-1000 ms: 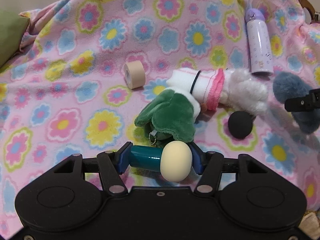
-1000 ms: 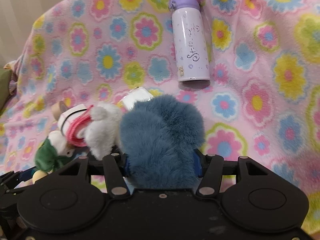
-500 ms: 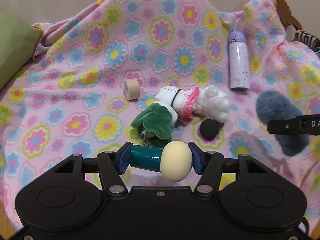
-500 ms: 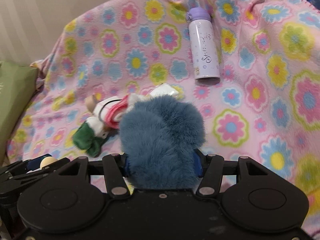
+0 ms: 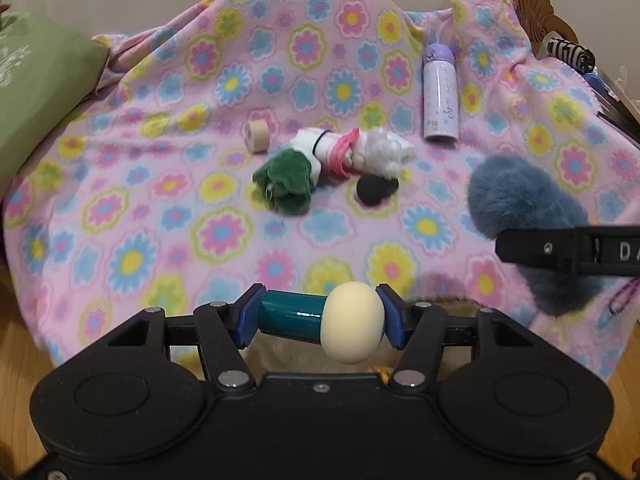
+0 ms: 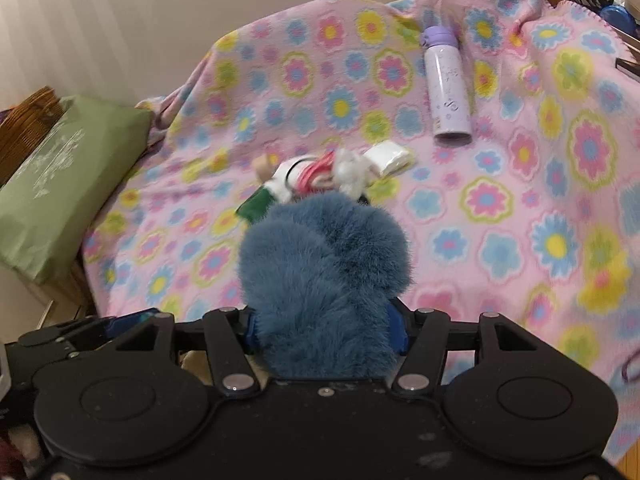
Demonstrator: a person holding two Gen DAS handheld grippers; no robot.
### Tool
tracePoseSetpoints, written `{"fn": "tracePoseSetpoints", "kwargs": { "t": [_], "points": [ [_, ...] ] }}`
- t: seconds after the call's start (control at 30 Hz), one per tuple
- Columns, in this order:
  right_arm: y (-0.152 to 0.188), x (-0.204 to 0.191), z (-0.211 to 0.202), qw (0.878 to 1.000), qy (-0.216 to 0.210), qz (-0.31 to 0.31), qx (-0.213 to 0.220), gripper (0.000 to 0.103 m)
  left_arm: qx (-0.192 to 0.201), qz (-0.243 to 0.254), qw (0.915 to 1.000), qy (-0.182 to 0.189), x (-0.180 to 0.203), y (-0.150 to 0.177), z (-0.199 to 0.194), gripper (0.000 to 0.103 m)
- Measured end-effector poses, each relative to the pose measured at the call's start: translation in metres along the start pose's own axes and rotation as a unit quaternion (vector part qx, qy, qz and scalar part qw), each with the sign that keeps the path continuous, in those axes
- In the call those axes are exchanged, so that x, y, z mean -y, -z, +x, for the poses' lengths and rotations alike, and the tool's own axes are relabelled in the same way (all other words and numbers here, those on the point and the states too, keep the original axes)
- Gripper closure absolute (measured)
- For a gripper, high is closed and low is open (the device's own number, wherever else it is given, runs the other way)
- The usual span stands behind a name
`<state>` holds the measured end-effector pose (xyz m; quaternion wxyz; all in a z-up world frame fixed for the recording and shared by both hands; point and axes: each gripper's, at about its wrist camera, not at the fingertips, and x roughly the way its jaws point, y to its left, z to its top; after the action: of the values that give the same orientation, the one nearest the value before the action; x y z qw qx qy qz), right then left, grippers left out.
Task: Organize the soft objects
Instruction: 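Lift the wooden toy and scrunchie with both tools toward the basket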
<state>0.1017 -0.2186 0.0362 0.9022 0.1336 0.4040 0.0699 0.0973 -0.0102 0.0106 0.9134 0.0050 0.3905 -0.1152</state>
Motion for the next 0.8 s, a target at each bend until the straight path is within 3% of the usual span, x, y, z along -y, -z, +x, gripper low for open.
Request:
{"fn": "tracePoseSetpoints", "kwargs": {
  "t": [0.4,0.8],
  "points": [
    [0.059,-0.006,-0.039,0.999,-0.025,0.017,-0.04,0.045,-0.007,-0.023,0.9996,-0.012,0.013,0.039,-0.037,0.047],
    [0.08,-0.006,-0.049,0.998,-0.005,0.027,-0.053,0.044,0.0,-0.079,0.9961,-0.04,0.002,0.052,-0.049,0.047]
  ]
}}
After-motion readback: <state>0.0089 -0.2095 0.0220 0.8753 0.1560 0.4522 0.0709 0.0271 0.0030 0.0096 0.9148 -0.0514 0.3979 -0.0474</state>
